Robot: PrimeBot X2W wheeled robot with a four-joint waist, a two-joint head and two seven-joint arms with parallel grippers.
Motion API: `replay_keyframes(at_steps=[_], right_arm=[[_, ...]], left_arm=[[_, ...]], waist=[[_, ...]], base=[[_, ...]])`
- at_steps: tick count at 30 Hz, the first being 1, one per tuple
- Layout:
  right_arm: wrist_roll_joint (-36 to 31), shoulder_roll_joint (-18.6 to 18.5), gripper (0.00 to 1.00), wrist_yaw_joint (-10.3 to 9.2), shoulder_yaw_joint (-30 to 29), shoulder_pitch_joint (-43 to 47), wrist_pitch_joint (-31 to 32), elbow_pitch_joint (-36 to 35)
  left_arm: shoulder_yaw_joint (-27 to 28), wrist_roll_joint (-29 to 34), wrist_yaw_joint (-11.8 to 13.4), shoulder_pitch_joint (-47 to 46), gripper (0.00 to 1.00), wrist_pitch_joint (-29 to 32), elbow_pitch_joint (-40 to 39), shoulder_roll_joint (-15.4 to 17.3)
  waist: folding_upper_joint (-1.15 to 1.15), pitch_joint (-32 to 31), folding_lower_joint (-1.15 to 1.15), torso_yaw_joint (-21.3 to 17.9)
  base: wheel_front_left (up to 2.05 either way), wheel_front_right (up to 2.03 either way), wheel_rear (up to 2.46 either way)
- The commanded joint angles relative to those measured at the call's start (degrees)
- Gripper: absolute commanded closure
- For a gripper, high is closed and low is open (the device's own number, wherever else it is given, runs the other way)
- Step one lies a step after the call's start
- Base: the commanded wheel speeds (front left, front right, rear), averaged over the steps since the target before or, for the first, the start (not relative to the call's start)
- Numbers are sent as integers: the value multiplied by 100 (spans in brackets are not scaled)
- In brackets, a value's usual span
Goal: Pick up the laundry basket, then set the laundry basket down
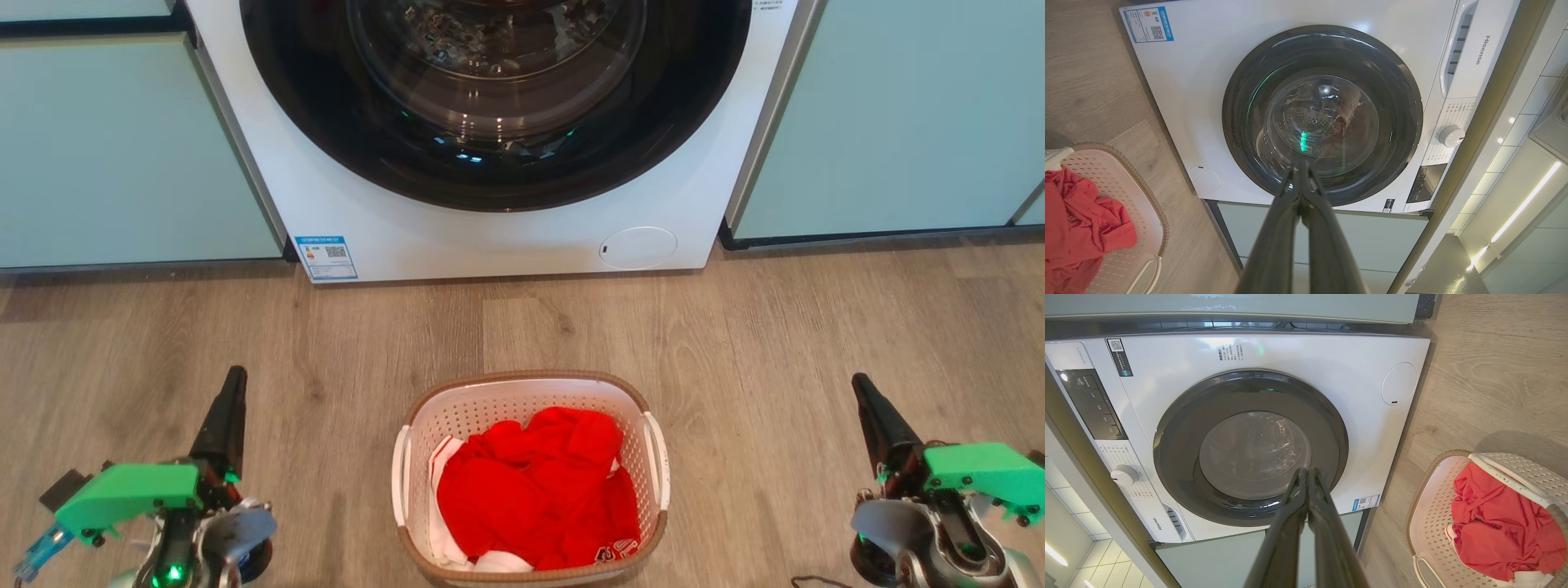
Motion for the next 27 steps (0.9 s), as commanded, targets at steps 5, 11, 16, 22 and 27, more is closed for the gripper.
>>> replay_keyframes(at_steps=[5,11,16,22,27], right_arm=[[-64,-41,100,41,93,-274,48,-193],[-64,-41,100,41,93,-274,48,-193],[-64,-41,100,41,93,-274,48,-193],[-64,-41,100,41,92,-274,48,-193],[-64,-41,100,41,92,-274,48,-193]], left_arm=[[215,54,-39,-335,100,47,-168,24],[215,54,-39,-335,100,47,-168,24],[215,54,-39,-335,100,47,-168,24],[214,53,-39,-334,100,46,-168,24],[214,53,-39,-334,100,46,-168,24]], waist=[[0,0,0,0],[0,0,0,0],[0,0,0,0],[0,0,0,0],[0,0,0,0]], base=[[0,0,0],[0,0,0],[0,0,0],[0,0,0],[0,0,0]])
